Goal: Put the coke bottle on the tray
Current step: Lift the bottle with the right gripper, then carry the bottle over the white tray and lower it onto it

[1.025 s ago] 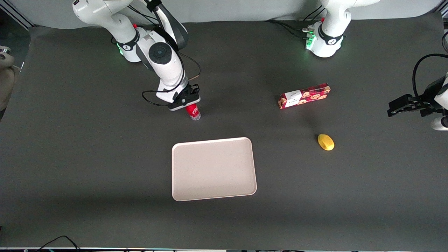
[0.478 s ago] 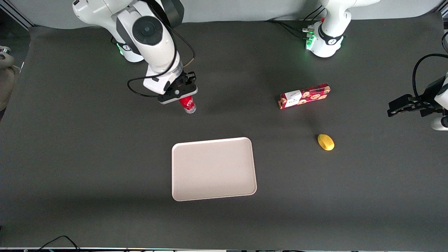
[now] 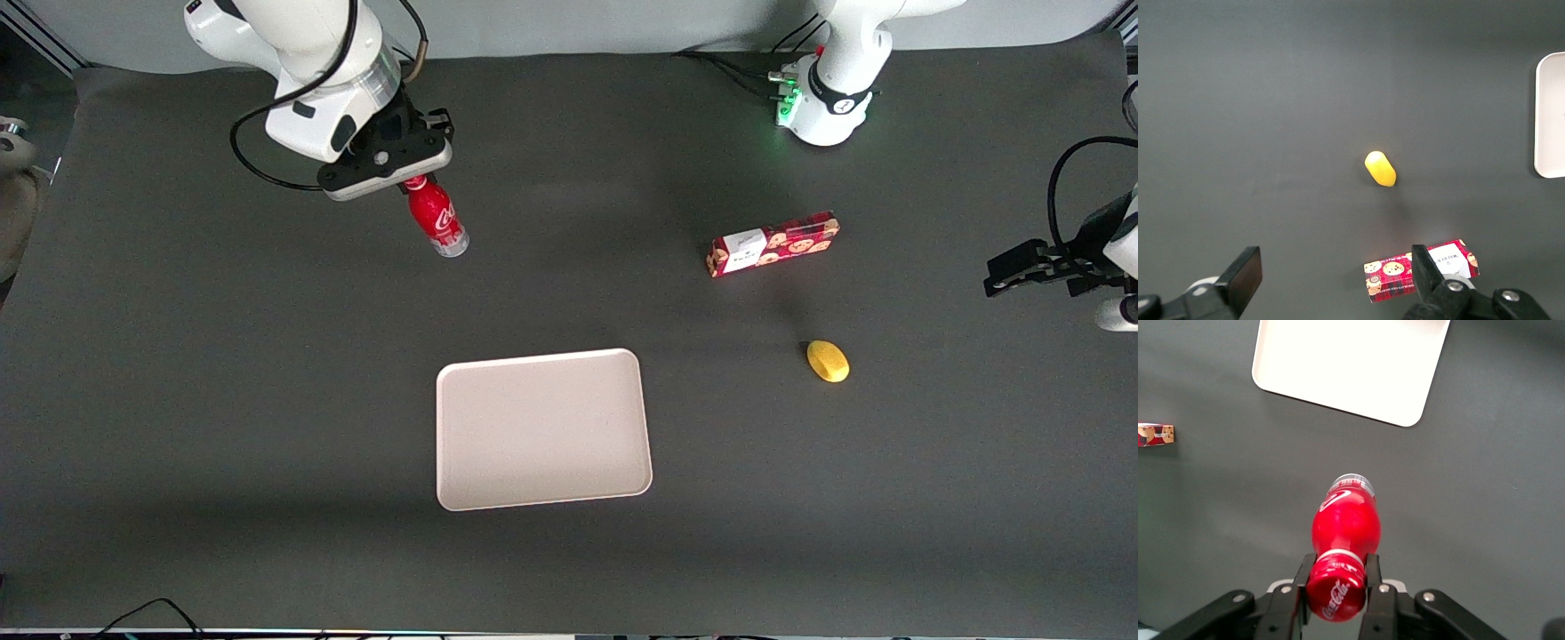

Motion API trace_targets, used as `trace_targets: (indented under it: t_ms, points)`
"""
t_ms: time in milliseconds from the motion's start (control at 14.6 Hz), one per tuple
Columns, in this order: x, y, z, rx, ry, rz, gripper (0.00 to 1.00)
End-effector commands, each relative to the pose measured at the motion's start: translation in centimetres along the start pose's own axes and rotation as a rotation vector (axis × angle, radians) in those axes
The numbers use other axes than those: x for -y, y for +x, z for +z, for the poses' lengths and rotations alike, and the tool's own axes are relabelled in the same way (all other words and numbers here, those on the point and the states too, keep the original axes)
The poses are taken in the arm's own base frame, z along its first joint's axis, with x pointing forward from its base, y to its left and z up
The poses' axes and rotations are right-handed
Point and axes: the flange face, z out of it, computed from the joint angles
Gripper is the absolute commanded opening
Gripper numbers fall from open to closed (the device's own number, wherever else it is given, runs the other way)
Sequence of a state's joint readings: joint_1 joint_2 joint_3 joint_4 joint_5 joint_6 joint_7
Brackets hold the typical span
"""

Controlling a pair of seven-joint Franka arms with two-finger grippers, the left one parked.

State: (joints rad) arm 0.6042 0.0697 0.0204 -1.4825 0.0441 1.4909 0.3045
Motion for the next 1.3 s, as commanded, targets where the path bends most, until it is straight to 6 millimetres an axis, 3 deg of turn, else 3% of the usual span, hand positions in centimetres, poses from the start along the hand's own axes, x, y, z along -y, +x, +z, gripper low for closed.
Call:
trace_targets:
  t_ms: [0, 205, 342, 478, 615, 820, 1161, 1230]
  points:
    - [0.1, 1.7, 1.0, 0.016, -0.006, -0.015, 0.00]
    - [-1.1, 5.4, 4.1, -0.009, -0.004, -0.017, 0.00]
    - [-2.6, 8.1, 5.3, -0.039, 0.003, -0.028, 0.00]
    - [-2.9, 10.2, 5.7, -0.063, 0.003, -0.022, 0.00]
    - [-4.1, 11.0, 5.3, -0.074, 0.013, -0.005, 0.00]
    - [-3.9, 10.8, 5.0, -0.080, 0.018, 0.024, 0.00]
    - [-4.6, 13.7, 9.2, -0.079, 0.000, 0.017, 0.00]
    - [-5.7, 14.4, 10.1, -0.080, -0.001, 0.037, 0.00]
